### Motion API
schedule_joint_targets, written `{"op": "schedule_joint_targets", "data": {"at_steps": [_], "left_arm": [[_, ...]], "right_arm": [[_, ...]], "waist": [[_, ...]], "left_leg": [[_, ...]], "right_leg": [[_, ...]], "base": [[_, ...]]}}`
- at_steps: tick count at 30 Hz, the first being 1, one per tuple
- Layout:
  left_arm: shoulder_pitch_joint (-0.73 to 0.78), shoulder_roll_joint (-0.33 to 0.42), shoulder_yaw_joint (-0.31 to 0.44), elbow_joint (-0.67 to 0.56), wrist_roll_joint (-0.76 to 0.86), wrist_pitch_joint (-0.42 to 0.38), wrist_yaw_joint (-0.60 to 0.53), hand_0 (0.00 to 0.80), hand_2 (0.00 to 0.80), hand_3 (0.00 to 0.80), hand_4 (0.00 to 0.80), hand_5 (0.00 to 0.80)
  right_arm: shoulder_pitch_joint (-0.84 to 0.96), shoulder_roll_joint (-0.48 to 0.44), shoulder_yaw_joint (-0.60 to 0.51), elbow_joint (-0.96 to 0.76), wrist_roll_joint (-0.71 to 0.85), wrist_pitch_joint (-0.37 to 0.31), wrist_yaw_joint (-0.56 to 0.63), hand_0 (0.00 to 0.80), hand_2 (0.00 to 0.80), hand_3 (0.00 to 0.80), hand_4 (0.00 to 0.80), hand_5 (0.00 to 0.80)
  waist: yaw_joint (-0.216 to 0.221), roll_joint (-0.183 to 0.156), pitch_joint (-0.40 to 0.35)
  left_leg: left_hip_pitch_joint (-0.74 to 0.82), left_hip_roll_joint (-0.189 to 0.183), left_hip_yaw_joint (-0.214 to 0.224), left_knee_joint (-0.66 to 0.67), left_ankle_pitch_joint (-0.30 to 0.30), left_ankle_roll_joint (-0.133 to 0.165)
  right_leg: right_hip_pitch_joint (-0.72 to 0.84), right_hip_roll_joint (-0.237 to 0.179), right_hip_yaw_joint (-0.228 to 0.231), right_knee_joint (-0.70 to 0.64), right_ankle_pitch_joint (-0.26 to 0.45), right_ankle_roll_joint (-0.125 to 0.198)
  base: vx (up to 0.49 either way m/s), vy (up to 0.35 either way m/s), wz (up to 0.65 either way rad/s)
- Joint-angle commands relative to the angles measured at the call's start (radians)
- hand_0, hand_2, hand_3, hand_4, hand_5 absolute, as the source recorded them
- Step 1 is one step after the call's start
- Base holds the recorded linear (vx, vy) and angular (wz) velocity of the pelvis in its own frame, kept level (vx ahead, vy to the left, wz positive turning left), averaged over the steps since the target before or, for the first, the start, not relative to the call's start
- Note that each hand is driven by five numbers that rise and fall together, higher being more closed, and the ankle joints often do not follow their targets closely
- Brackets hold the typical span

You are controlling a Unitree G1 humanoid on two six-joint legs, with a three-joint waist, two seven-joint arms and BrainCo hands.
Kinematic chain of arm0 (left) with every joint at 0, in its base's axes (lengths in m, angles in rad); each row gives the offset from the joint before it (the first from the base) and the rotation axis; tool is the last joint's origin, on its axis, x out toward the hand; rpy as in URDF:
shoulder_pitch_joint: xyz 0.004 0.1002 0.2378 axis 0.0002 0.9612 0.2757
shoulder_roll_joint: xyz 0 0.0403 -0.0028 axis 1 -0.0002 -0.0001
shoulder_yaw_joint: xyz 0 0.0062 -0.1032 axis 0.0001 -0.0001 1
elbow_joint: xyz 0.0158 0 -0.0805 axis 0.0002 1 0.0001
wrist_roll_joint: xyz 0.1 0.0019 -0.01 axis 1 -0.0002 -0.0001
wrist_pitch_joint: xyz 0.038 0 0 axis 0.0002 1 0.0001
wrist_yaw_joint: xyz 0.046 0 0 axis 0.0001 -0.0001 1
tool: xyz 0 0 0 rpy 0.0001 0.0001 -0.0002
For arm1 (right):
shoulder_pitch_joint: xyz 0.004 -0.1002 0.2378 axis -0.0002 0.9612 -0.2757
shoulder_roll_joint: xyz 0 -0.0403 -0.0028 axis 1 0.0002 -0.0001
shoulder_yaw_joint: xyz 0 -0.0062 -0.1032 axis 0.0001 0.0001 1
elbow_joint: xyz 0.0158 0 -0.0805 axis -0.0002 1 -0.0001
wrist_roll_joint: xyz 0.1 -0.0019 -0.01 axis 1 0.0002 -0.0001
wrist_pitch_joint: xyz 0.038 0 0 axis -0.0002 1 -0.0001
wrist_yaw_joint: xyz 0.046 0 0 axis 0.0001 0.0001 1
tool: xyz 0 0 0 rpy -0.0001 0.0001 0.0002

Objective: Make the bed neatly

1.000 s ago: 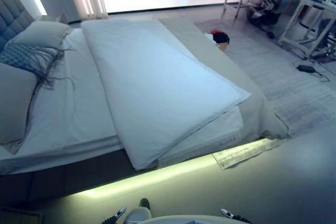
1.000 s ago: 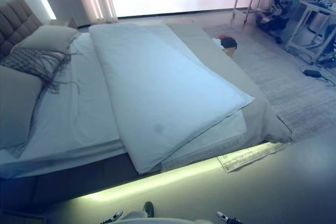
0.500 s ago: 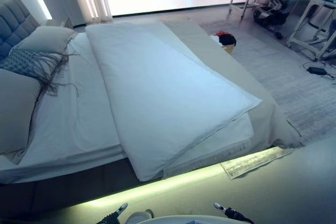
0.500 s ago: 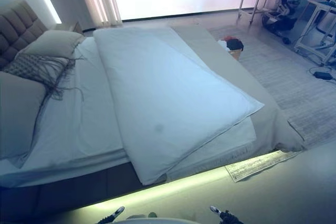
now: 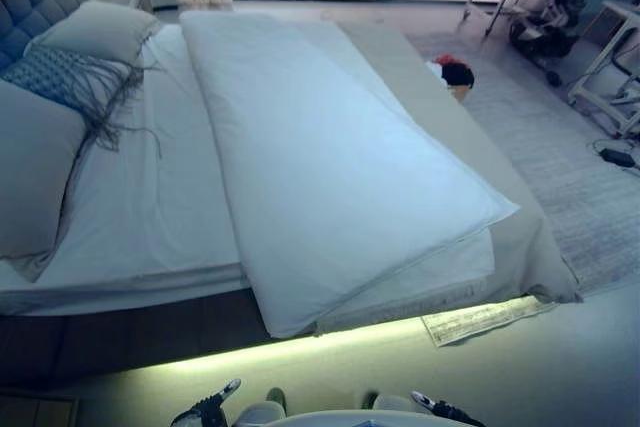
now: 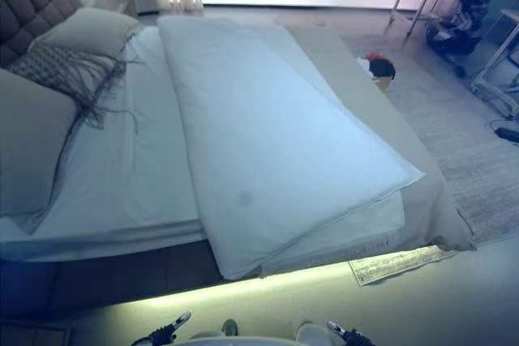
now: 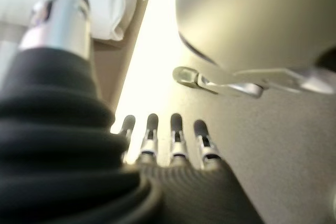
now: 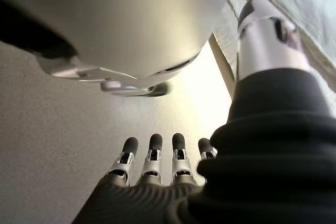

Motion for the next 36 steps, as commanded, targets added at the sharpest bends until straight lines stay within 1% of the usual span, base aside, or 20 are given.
{"op": "schedule_joint_targets", "data": {"at_steps": [1, 3, 6, 9, 13, 15, 16, 17, 18, 19, 20, 21, 22, 24, 26, 27, 29, 32, 36], "left_arm": [[-0.055, -0.012, -0.009, -0.011, -0.004, -0.013, 0.018, 0.000, 0.000, 0.000, 0.000, 0.000], [-0.027, -0.026, -0.005, -0.005, 0.016, -0.019, 0.011, 0.000, 0.000, 0.000, 0.000, 0.000], [-0.001, -0.033, -0.008, -0.001, 0.049, -0.008, 0.006, 0.000, 0.000, 0.000, 0.000, 0.000], [-0.002, -0.030, -0.014, 0.001, 0.053, 0.000, 0.000, 0.000, 0.000, 0.000, 0.000, 0.000], [-0.004, -0.037, -0.024, -0.005, 0.058, -0.003, -0.009, 0.000, 0.000, 0.000, 0.000, 0.000], [0.001, -0.042, -0.028, -0.007, 0.059, -0.003, 0.000, 0.000, 0.000, 0.000, 0.000, 0.000], [0.003, -0.046, -0.028, -0.005, 0.055, -0.008, 0.006, 0.000, 0.000, 0.000, 0.000, 0.000], [0.005, -0.049, -0.027, -0.007, 0.047, -0.014, 0.013, 0.000, 0.000, 0.000, 0.000, 0.000], [0.008, -0.050, -0.026, -0.010, 0.048, -0.018, 0.009, 0.000, 0.000, 0.000, 0.000, 0.000], [0.010, -0.052, -0.030, -0.016, 0.050, -0.023, 0.003, 0.000, 0.000, 0.000, 0.000, 0.000], [0.009, -0.055, -0.037, -0.023, 0.051, -0.025, -0.005, 0.000, 0.000, 0.000, 0.000, 0.000], [0.002, -0.059, -0.045, -0.031, 0.054, -0.018, -0.008, 0.000, 0.000, 0.000, 0.000, 0.000], [-0.012, -0.057, -0.048, -0.035, 0.071, -0.008, -0.012, 0.000, 0.000, 0.000, 0.000, 0.000], [-0.038, -0.054, -0.063, -0.017, 0.107, -0.013, -0.006, 0.000, 0.000, 0.000, 0.000, 0.000], [-0.063, -0.038, -0.069, -0.010, 0.089, -0.025, -0.009, 0.000, 0.000, 0.000, 0.000, 0.000], [-0.078, -0.030, -0.068, -0.009, 0.082, -0.024, -0.015, 0.000, 0.000, 0.000, 0.000, 0.000], [-0.096, -0.021, -0.065, -0.017, 0.072, -0.025, -0.016, 0.000, 0.000, 0.000, 0.000, 0.000], [-0.125, -0.009, -0.066, -0.030, 0.041, -0.035, -0.023, 0.000, 0.000, 0.000, 0.000, 0.000], [-0.168, -0.009, -0.083, -0.046, -0.004, -0.046, -0.028, 0.000, 0.000, 0.000, 0.000, 0.000]], "right_arm": [[-0.069, -0.006, -0.003, -0.017, 0.037, -0.004, -0.019, 0.000, 0.000, 0.000, 0.000, 0.000], [-0.053, -0.003, -0.004, -0.019, 0.039, -0.003, -0.020, 0.000, 0.000, 0.000, 0.000, 0.000], [-0.032, 0.000, -0.003, -0.025, 0.042, -0.016, -0.017, 0.000, 0.000, 0.000, 0.000, 0.000], [-0.029, 0.000, 0.006, -0.030, 0.045, -0.015, -0.006, 0.000, 0.000, 0.000, 0.000, 0.000], [-0.033, 0.003, 0.013, -0.032, 0.061, -0.012, 0.039, 0.000, 0.000, 0.000, 0.000, 0.000], [-0.041, 0.004, 0.020, -0.033, 0.086, -0.009, 0.073, 0.000, 0.000, 0.000, 0.000, 0.000], [-0.045, 0.004, 0.023, -0.033, 0.099, -0.007, 0.090, 0.000, 0.000, 0.000, 0.000, 0.000], [-0.049, 0.000, 0.024, -0.038, 0.120, -0.006, 0.117, 0.000, 0.000, 0.000, 0.000, 0.000], [-0.053, -0.006, 0.023, -0.051, 0.142, 0.000, 0.136, 0.000, 0.000, 0.000, 0.000, 0.000], [-0.056, -0.012, 0.024, -0.072, 0.159, 0.014, 0.149, 0.000, 0.000, 0.000, 0.000, 0.000], [-0.063, -0.020, 0.028, -0.092, 0.183, 0.025, 0.164, 0.000, 0.000, 0.000, 0.000, 0.000], [-0.074, -0.030, 0.028, -0.103, 0.224, 0.026, 0.190, 0.000, 0.000, 0.000, 0.000, 0.000], [-0.093, -0.038, 0.016, -0.101, 0.254, 0.020, 0.215, 0.000, 0.000, 0.000, 0.000, 0.000], [-0.123, -0.043, -0.003, -0.110, 0.323, 0.019, 0.243, 0.000, 0.000, 0.000, 0.000, 0.000], [-0.150, -0.047, -0.018, -0.103, 0.366, 0.045, 0.257, 0.000, 0.000, 0.000, 0.000, 0.000], [-0.159, -0.050, -0.026, -0.095, 0.361, 0.056, 0.254, 0.000, 0.000, 0.000, 0.000, 0.000], [-0.171, -0.055, -0.037, -0.072, 0.380, 0.071, 0.235, 0.000, 0.000, 0.000, 0.000, 0.000], [-0.211, -0.060, -0.037, -0.065, 0.394, 0.090, 0.164, 0.000, 0.000, 0.000, 0.000, 0.000], [-0.271, -0.069, -0.032, -0.049, 0.418, 0.103, 0.107, 0.000, 0.000, 0.000, 0.000, 0.000]], "waist": [[-0.002, 0.011, 0.048], [0.003, 0.012, 0.030], [0.008, 0.016, 0.003], [0.006, 0.022, -0.013], [0.004, 0.031, -0.017], [0.006, 0.032, -0.016], [0.004, 0.031, -0.015], [0.005, 0.025, -0.009], [0.010, 0.019, 0.003], [0.021, 0.019, 0.018], [0.029, 0.026, 0.031], [0.030, 0.032, 0.040], [0.029, 0.029, 0.055], [0.035, 0.034, 0.078], [0.035, 0.040, 0.085], [0.035, 0.043, 0.088], [0.036, 0.049, 0.092], [0.038, 0.055, 0.113], [0.043, 0.062, 0.147]], "left_leg": [[0.035, -0.018, 0.011, 0.070, -0.095, -0.025], [0.062, -0.019, 0.004, 0.062, -0.093, -0.029], [0.099, -0.019, -0.008, 0.031, -0.088, -0.033], [0.112, -0.012, -0.008, 0.012, -0.083, -0.043], [0.129, -0.004, -0.010, -0.002, -0.081, -0.050], [0.129, -0.001, -0.007, 0.026, -0.095, -0.054], [0.124, 0.001, -0.001, 0.065, -0.111, -0.057], [0.100, -0.003, 0.006, 0.139, -0.128, -0.066], [0.038, -0.003, -0.003, 0.258, -0.104, -0.088], [-0.030, 0.010, -0.032, 0.331, -0.044, -0.115], [-0.070, 0.046, -0.045, 0.305, 0.002, -0.137], [-0.076, 0.087, -0.023, 0.237, 0.013, -0.149], [-0.078, 0.107, 0.003, 0.220, 0.003, -0.149], [-0.091, 0.105, 0.008, 0.187, 0.005, -0.142], [-0.086, 0.098, 0.003, 0.143, 0.002, -0.135], [-0.080, 0.098, 0.006, 0.124, 0.002, -0.135], [-0.075, 0.093, 0.009, 0.108, -0.004, -0.133], [-0.107, 0.081, 0.004, 0.116, -0.009, -0.130], [-0.168, 0.074, -0.002, 0.155, -0.012, -0.131]], "right_leg": [[0.016, 0.007, 0.022, -0.008, 0.184, -0.030], [0.063, 0.009, 0.007, -0.028, 0.173, -0.037], [0.127, 0.015, -0.004, -0.061, 0.155, -0.046], [0.154, 0.018, -0.014, -0.066, 0.137, -0.052], [0.167, 0.020, -0.023, -0.058, 0.120, -0.053], [0.168, 0.019, -0.028, -0.047, 0.108, -0.059], [0.164, 0.020, -0.032, -0.035, 0.098, -0.067], [0.169, 0.019, -0.035, -0.027, 0.087, -0.080], [0.181, 0.020, -0.034, -0.024, 0.077, -0.093], [0.192, 0.024, -0.031, -0.021, 0.070, -0.104], [0.194, 0.026, -0.024, -0.017, 0.064, -0.104], [0.191, 0.020, -0.025, -0.015, 0.062, -0.096], [0.187, 0.007, -0.027, -0.015, 0.060, -0.093], [0.173, -0.014, -0.047, -0.008, 0.058, -0.084], [0.140, -0.029, -0.055, -0.003, 0.066, -0.073], [0.130, -0.034, -0.062, -0.006, 0.071, -0.069], [0.118, -0.043, -0.068, -0.010, 0.079, -0.061], [0.089, -0.050, -0.061, -0.008, 0.084, -0.053], [0.052, -0.057, -0.058, 0.005, 0.085, -0.055]], "base": [[0.154, -0.102, 0.56], [0.218, -0.079, 0.55], [0.206, -0.066, 0.17], [0.119, -0.065, 0.02], [0.089, -0.071, -0.02], [0.094, -0.065, 0.02], [0.082, -0.037, 0.05], [0.067, -0.026, 0.03], [0.042, -0.005, 0.08], [0.017, 0.054, 0.18], [0.001, 0.116, 0.26], [-0.018, 0.128, 0.20], [-0.050, 0.128, 0.07], [-0.060, 0.118, -0.14], [-0.055, 0.096, -0.32], [-0.018, 0.064, -0.29], [0.013, 0.039, 0.08], [-0.066, 0.026, 0.42], [-0.127, -0.018, 0.10]]}}
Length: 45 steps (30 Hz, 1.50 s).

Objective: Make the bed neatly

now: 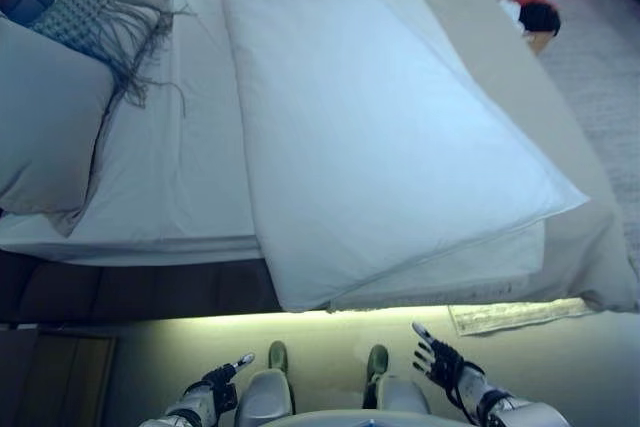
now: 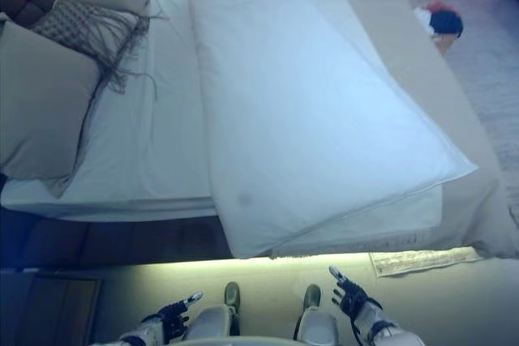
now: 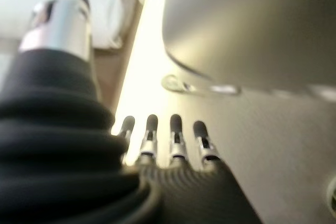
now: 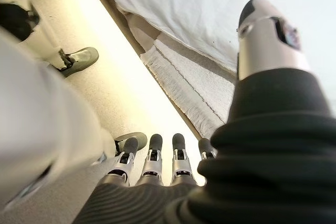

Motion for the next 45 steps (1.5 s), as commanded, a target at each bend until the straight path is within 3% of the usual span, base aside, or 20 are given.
{"op": "schedule_joint_targets", "data": {"at_steps": [1, 9, 17, 27, 32, 45], "left_arm": [[-0.110, 0.002, -0.028, -0.001, -0.050, -0.023, -0.020, 0.000, 0.000, 0.000, 0.000, 0.000], [-0.216, 0.010, -0.080, -0.032, -0.137, -0.041, -0.042, 0.000, 0.000, 0.000, 0.000, 0.000], [-0.303, 0.028, -0.101, -0.063, -0.237, -0.063, -0.025, 0.000, 0.000, 0.000, 0.000, 0.000], [-0.298, 0.060, -0.083, -0.130, -0.312, -0.047, -0.001, 0.000, 0.000, 0.000, 0.000, 0.000], [-0.263, 0.070, -0.075, -0.163, -0.321, -0.046, 0.012, 0.000, 0.000, 0.000, 0.000, 0.000], [-0.118, 0.095, -0.055, -0.272, -0.359, -0.115, -0.033, 0.000, 0.000, 0.000, 0.000, 0.000]], "right_arm": [[-0.112, -0.002, -0.020, 0.009, 0.061, 0.006, -0.044, 0.000, 0.000, 0.000, 0.000, 0.000], [-0.263, -0.040, -0.001, -0.003, 0.124, 0.023, -0.074, 0.000, 0.000, 0.000, 0.000, 0.000], [-0.411, -0.113, 0.002, -0.004, 0.192, 0.016, -0.052, 0.000, 0.000, 0.000, 0.000, 0.000], [-0.525, -0.218, -0.015, -0.034, 0.246, 0.003, -0.049, 0.000, 0.000, 0.000, 0.000, 0.000], [-0.595, -0.272, -0.018, -0.072, 0.229, -0.016, -0.042, 0.000, 0.000, 0.000, 0.000, 0.000], [-0.805, -0.414, -0.003, -0.189, 0.200, 0.019, -0.127, 0.000, 0.000, 0.000, 0.000, 0.000]], "waist": [[0.032, -0.017, 0.072], [0.034, -0.010, 0.157], [0.036, -0.005, 0.234], [0.057, 0.020, 0.228], [0.073, 0.028, 0.212], [0.108, 0.046, 0.203]], "left_leg": [[-0.021, -0.005, -0.007, 0.047, -0.016, -0.017], [-0.172, -0.006, -0.013, 0.177, -0.032, -0.026], [-0.362, -0.008, -0.021, 0.375, -0.094, -0.006], [-0.562, -0.001, -0.052, 0.569, -0.193, 0.014], [-0.638, -0.006, -0.071, 0.604, -0.202, 0.022], [-0.766, -0.018, -0.102, 0.654, -0.182, 0.036]], "right_leg": [[0.008, -0.049, 0.021, -0.015, 0.025, 0.017], [-0.113, -0.062, 0.020, 0.068, 0.012, 0.002], [-0.338, -0.076, 0.044, 0.293, -0.049, -0.011], [-0.581, -0.078, 0.085, 0.540, -0.139, -0.024], [-0.665, -0.076, 0.096, 0.599, -0.151, -0.034], [-0.784, -0.067, 0.117, 0.678, -0.149, -0.057]], "base": [[-0.102, -0.027, 0.10], [-0.135, -0.014, 0.03], [-0.116, 0.006, 0.04], [0.009, -0.005, 0.10], [0.020, -0.021, 0.05], [0.014, 0.007, 0.03]]}}
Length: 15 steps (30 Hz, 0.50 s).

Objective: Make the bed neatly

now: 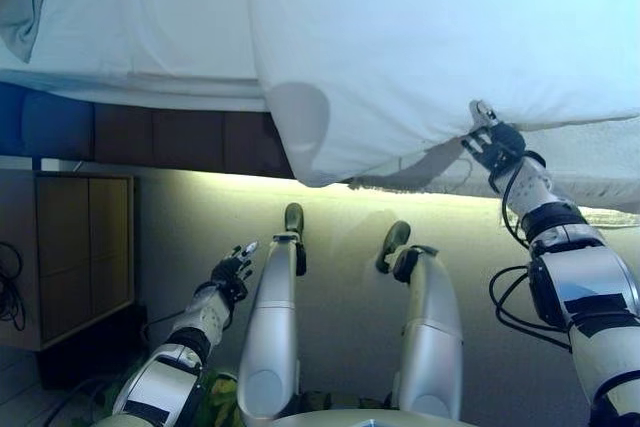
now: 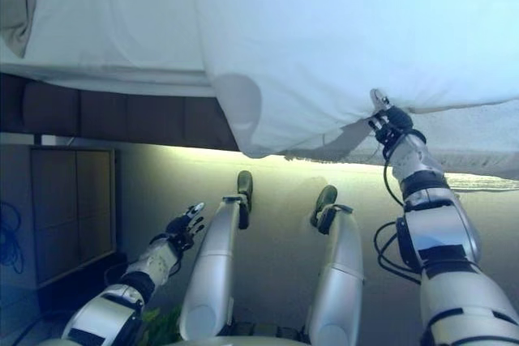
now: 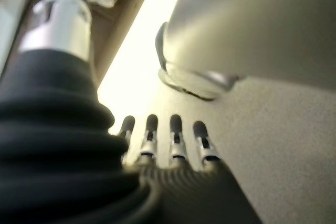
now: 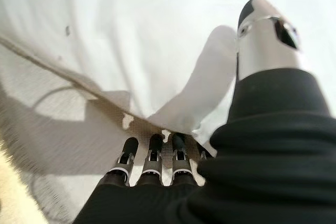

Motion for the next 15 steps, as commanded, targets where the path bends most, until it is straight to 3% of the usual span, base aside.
{"op": "schedule_joint_targets", "data": {"at_steps": [1, 9, 10, 11, 15], "left_arm": [[0.097, 0.019, 0.009, -0.010, -0.036, -0.033, -0.013, 0.000, 0.000, 0.000, 0.000, 0.000], [0.150, 0.039, 0.021, -0.034, -0.023, -0.038, -0.040, 0.000, 0.000, 0.000, 0.000, 0.000], [0.153, 0.041, 0.023, -0.034, -0.020, -0.036, -0.044, 0.000, 0.000, 0.000, 0.000, 0.000], [0.156, 0.042, 0.024, -0.035, -0.015, -0.035, -0.048, 0.000, 0.000, 0.000, 0.000, 0.000], [0.164, 0.040, 0.009, -0.039, 0.025, -0.037, -0.063, 0.000, 0.000, 0.000, 0.000, 0.000]], "right_arm": [[-0.055, -0.083, -0.003, -0.055, -0.012, -0.041, -0.003, 0.000, 0.000, 0.000, 0.000, 0.000], [-0.146, -0.114, 0.035, -0.077, -0.033, -0.054, 0.041, 0.000, 0.000, 0.000, 0.000, 0.000], [-0.153, -0.114, 0.040, -0.081, -0.043, -0.065, 0.056, 0.238, 0.238, 0.238, 0.238, 0.238], [-0.154, -0.113, 0.041, -0.086, -0.047, -0.071, 0.066, 0.778, 0.778, 0.778, 0.778, 0.778], [-0.137, -0.101, 0.038, -0.109, -0.028, -0.026, 0.101, 0.800, 0.800, 0.800, 0.800, 0.800]], "waist": [[0.011, 0.021, -0.064], [0.027, 0.023, -0.058], [0.027, 0.024, -0.057], [0.027, 0.023, -0.057], [0.023, 0.022, -0.058]], "left_leg": [[-0.019, -0.031, 0.018, 0.033, -0.068, 0.090], [-0.006, -0.025, 0.021, 0.017, -0.050, 0.085], [-0.002, -0.023, 0.021, 0.017, -0.048, 0.084], [0.002, -0.022, 0.022, 0.017, -0.048, 0.083], [0.052, -0.013, 0.032, -0.005, -0.043, 0.078]], "right_leg": [[0.000, 0.011, 0.089, -0.114, 0.114, 0.052], [0.018, 0.006, 0.076, -0.129, 0.122, 0.053], [0.022, 0.006, 0.075, -0.129, 0.122, 0.053], [0.026, 0.006, 0.074, -0.130, 0.122, 0.053], [0.073, 0.006, 0.067, -0.156, 0.125, 0.057]], "base": [[0.000, 0.000, 0.00], [-0.009, 0.011, 0.03], [-0.032, 0.030, -0.01], [-0.030, 0.035, -0.01], [-0.015, 0.037, -0.03]]}}
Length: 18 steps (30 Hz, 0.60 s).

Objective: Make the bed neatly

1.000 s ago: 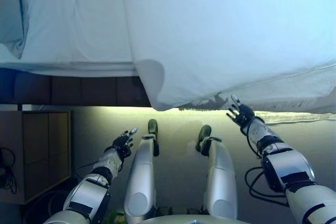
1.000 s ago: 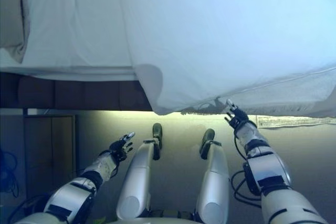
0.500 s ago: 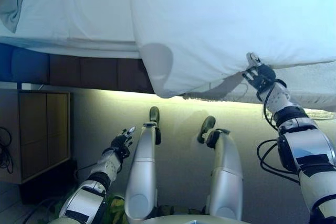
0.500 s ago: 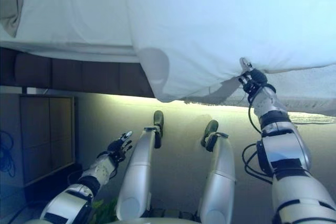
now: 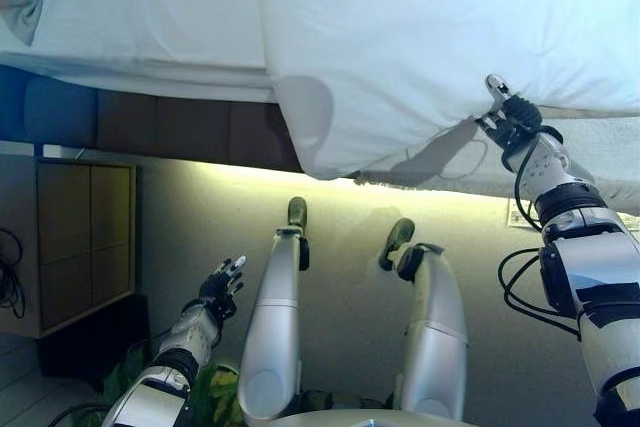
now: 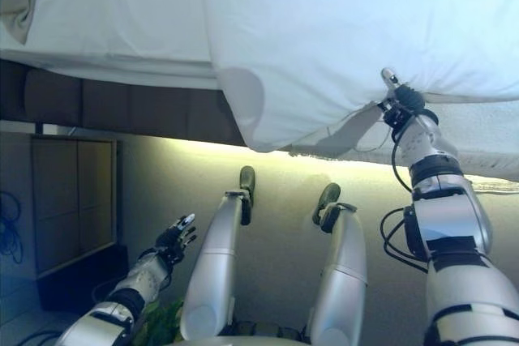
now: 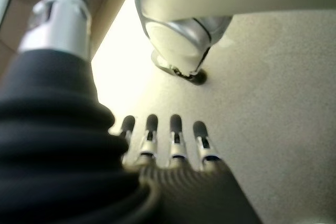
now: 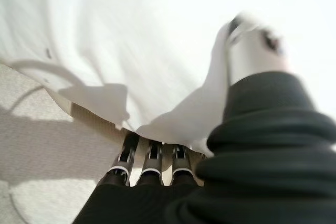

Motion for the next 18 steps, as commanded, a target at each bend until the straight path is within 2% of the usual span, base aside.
{"op": "schedule_joint_targets", "data": {"at_steps": [1, 5, 10, 18], "left_arm": [[0.077, 0.009, -0.013, -0.003, 0.029, -0.028, -0.027, 0.000, 0.000, 0.000, 0.000, 0.000], [0.072, 0.004, -0.021, -0.010, 0.032, -0.050, -0.046, 0.000, 0.000, 0.000, 0.000, 0.000], [0.042, 0.004, -0.049, -0.036, 0.073, -0.054, -0.020, 0.000, 0.000, 0.000, 0.000, 0.000], [-0.002, 0.010, -0.068, -0.047, 0.121, -0.051, 0.037, 0.000, 0.000, 0.000, 0.000, 0.000]], "right_arm": [[-0.069, -0.047, 0.027, -0.103, 0.014, -0.016, 0.085, 0.800, 0.800, 0.800, 0.800, 0.800], [-0.037, -0.018, 0.012, -0.084, 0.018, 0.015, 0.121, 0.800, 0.800, 0.800, 0.800, 0.800], [0.008, 0.051, 0.009, -0.068, -0.019, 0.074, 0.153, 0.800, 0.800, 0.800, 0.800, 0.800], [0.046, 0.123, 0.042, -0.058, -0.062, 0.104, 0.195, 0.800, 0.800, 0.800, 0.800, 0.800]], "waist": [[0.009, 0.011, -0.064], [0.008, 0.006, -0.069], [0.008, -0.015, -0.100], [0.009, -0.035, -0.152]], "left_leg": [[0.077, -0.009, 0.043, -0.033, -0.040, 0.076], [0.144, -0.001, 0.057, -0.062, -0.037, 0.071], [0.276, 0.012, 0.087, -0.160, -0.019, 0.055], [0.474, 0.024, 0.118, -0.318, 0.021, 0.038]], "right_leg": [[0.090, 0.004, 0.059, -0.177, 0.121, 0.060], [0.157, 0.001, 0.046, -0.222, 0.126, 0.067], [0.302, 0.000, 0.015, -0.338, 0.142, 0.085], [0.509, -0.005, -0.015, -0.507, 0.172, 0.109]], "base": [[-0.002, 0.049, -0.08], [0.014, 0.032, -0.11], [0.053, 0.015, -0.09], [0.079, 0.004, -0.06]]}}
